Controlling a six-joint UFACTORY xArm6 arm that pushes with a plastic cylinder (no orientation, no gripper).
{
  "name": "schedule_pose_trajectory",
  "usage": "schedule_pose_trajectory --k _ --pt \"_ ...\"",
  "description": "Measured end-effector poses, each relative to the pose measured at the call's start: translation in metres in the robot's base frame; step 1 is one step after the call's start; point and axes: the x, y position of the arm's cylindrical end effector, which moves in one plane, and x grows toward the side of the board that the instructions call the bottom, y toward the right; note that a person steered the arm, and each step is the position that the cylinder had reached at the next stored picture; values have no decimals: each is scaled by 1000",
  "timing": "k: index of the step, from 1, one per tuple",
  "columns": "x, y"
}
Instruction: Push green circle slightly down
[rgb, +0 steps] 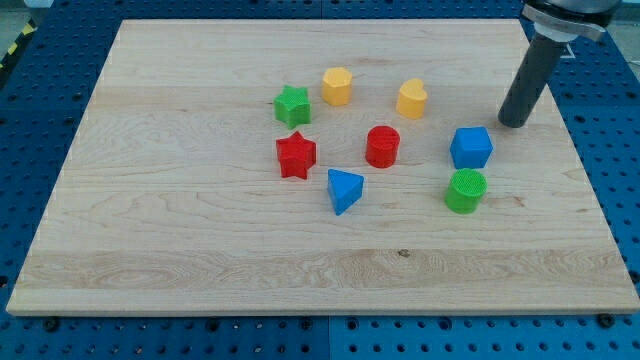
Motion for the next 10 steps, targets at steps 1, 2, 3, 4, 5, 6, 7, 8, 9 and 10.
schedule_pose_trajectory --k 1,2,3,4,5,6,7,8,9,10 --pt "0 -18" --pt "0 -38" --pt "0 -63" --pt "0 -88" --pt "2 -112" --pt "17 -131" --pt "48 -131" --pt "60 -131" --pt "47 -131" --pt "28 -132"
